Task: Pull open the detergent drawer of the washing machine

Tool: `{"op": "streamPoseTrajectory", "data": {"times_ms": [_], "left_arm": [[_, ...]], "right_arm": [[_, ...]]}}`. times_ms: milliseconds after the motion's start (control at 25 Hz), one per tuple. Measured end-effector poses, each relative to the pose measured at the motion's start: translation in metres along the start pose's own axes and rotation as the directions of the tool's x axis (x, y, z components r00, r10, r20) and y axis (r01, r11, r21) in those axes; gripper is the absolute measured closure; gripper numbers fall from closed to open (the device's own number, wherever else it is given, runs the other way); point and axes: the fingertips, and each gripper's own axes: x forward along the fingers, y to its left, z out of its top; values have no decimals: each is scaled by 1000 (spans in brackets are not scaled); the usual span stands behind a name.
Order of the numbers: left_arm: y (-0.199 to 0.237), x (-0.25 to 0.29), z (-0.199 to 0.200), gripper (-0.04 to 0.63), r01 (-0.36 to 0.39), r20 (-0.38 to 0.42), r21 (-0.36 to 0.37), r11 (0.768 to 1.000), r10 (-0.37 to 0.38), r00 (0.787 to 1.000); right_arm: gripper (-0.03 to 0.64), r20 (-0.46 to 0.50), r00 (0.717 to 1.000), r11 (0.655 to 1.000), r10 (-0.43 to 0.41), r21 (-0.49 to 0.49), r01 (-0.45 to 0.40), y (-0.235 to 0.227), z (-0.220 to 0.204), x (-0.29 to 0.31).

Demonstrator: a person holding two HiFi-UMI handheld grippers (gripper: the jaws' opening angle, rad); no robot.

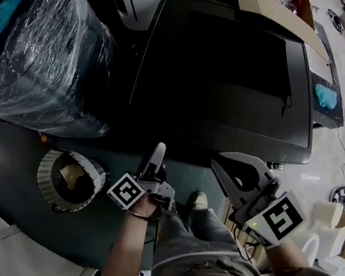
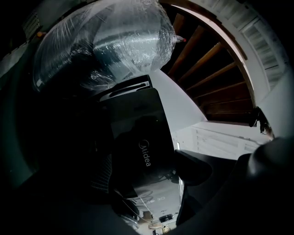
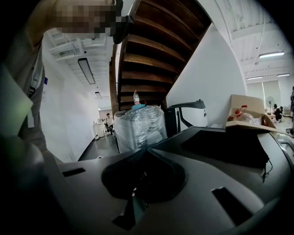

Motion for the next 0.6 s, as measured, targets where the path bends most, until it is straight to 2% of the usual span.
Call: {"op": "streamPoseTrajectory", "data": {"times_ms": [200,280,600], "left_arm": [[-6,5,0,163,60,38,-22,998,-59,998],[-9,8,2,160,78,54,-34,996,-76,996],[-5,14,6,161,62,93,-92,994,-53,994]], "right_arm": [[586,9,1000,999,-4,35,4,-2,-1,3],[586,2,1000,1000,6,19,-6,-3,-6,1],[586,1,1000,1000,1,31,-1,-8,-9,-3]]}}
